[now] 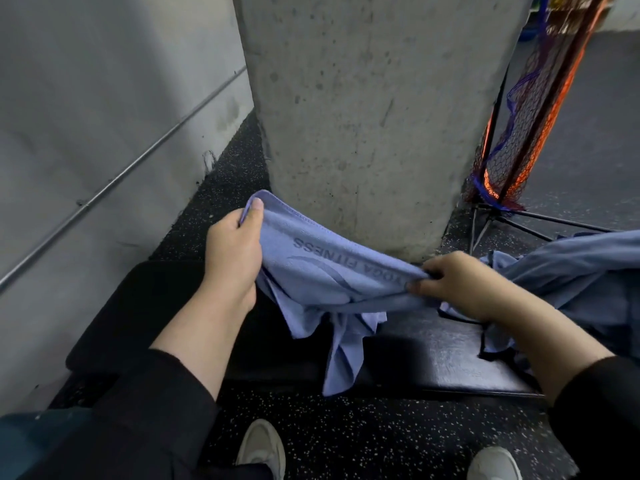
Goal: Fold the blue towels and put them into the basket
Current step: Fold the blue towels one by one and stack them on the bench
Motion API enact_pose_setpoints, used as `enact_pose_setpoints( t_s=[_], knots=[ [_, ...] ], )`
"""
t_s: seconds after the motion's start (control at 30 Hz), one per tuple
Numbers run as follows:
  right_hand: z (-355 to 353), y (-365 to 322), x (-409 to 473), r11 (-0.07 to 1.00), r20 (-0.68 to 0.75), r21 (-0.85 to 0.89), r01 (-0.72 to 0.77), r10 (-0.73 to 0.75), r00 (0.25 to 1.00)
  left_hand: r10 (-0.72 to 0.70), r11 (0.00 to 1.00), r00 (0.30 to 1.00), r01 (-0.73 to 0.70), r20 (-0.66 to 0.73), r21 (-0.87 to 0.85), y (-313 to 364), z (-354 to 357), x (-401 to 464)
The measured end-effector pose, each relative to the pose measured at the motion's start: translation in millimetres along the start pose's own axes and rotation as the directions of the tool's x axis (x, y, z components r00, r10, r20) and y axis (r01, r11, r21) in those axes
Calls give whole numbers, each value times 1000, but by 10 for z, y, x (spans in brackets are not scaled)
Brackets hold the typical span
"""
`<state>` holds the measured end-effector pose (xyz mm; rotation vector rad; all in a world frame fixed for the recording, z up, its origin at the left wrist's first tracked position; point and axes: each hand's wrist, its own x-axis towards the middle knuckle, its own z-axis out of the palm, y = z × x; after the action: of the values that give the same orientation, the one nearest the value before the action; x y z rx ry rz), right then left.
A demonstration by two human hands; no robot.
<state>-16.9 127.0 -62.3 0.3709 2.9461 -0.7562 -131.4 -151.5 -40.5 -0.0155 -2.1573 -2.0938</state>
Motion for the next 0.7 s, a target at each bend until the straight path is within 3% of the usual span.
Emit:
enact_pose_setpoints(
  t_s=[0.07,0.13,0.2,0.27,0.33,0.37,0.43,0.57,0.7],
  knots=[
    [-58,108,-32,996,-156,86,-31,45,987,19,999,1000,-20,1,26,-28,-71,-29],
    [-69,165,-75,943,-255,334,3,87,963,1,1000,1000,-1,-9,24,-50,-127,-74],
    [-77,102,-168,795,-316,597,103,115,942,-42,999,999,42,20,-5,-50,-181,-108],
    [-149,-11,-309,641,-398,731,235,121,909,-69,994,995,74,75,-78,-12,-235,-149],
    [-209,-80,-444,560,-447,770,307,130,885,-51,986,992,68,114,-154,57,-288,-208],
    [-214,-73,-488,584,-461,750,309,128,878,-33,988,992,52,124,-148,68,-308,-226],
    [-201,-51,-553,663,-468,695,278,124,875,-31,995,991,43,133,-90,50,-332,-254],
    [-165,-31,-526,714,-446,663,225,135,885,-97,981,980,64,175,185,-85,-290,-219],
    [-175,-48,-248,636,-385,754,164,226,895,-107,972,971,57,215,229,-160,-101,24]
  ],
)
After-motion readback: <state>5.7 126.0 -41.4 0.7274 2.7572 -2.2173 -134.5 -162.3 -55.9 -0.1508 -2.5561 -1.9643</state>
